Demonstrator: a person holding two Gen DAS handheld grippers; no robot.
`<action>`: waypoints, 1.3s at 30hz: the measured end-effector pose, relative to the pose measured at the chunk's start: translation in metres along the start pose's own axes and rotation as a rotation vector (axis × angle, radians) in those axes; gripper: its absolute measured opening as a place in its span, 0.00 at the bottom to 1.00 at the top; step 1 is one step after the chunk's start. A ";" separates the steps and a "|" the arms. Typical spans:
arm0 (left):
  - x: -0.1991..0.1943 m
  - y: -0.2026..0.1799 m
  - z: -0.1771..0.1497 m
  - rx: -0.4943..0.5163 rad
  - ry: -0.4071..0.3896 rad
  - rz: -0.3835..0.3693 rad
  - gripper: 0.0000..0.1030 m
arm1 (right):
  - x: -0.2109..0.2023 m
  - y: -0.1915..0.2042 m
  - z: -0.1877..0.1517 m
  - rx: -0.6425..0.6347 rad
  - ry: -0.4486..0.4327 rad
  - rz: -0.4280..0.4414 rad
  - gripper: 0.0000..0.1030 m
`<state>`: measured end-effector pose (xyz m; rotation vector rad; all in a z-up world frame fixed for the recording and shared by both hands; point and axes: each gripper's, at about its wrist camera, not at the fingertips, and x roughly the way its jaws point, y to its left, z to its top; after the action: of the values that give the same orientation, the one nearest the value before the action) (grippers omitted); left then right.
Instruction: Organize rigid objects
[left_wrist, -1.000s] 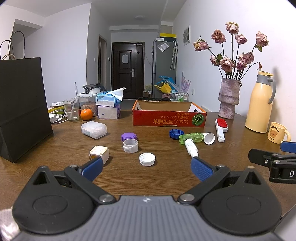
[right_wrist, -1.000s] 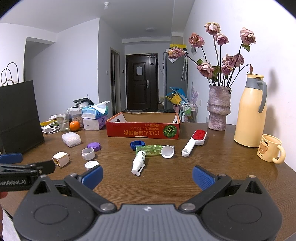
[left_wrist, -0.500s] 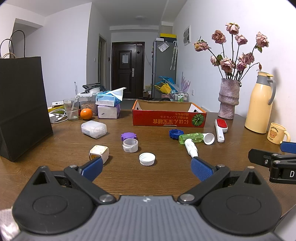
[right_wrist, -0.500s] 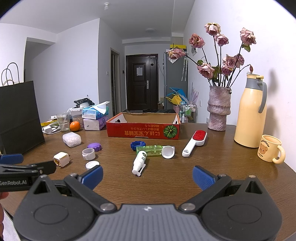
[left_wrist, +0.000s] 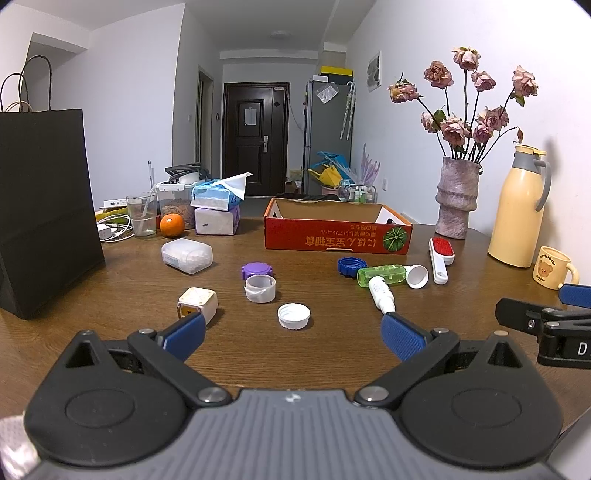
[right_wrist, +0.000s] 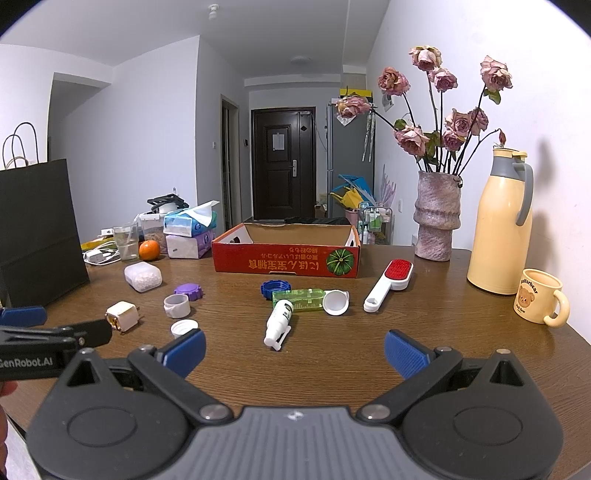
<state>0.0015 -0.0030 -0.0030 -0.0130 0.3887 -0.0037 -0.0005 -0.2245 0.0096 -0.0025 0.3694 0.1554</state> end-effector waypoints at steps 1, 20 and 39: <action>0.000 0.000 0.000 0.000 0.000 0.000 1.00 | 0.000 0.001 0.000 -0.001 0.000 -0.001 1.00; 0.002 0.003 -0.002 -0.007 0.003 -0.002 1.00 | 0.001 0.001 0.001 -0.005 0.004 -0.001 1.00; 0.024 0.021 0.001 -0.038 0.030 0.002 1.00 | 0.026 0.008 0.005 -0.014 0.027 0.006 1.00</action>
<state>0.0239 0.0183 -0.0112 -0.0504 0.4183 0.0054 0.0242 -0.2127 0.0050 -0.0168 0.3953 0.1637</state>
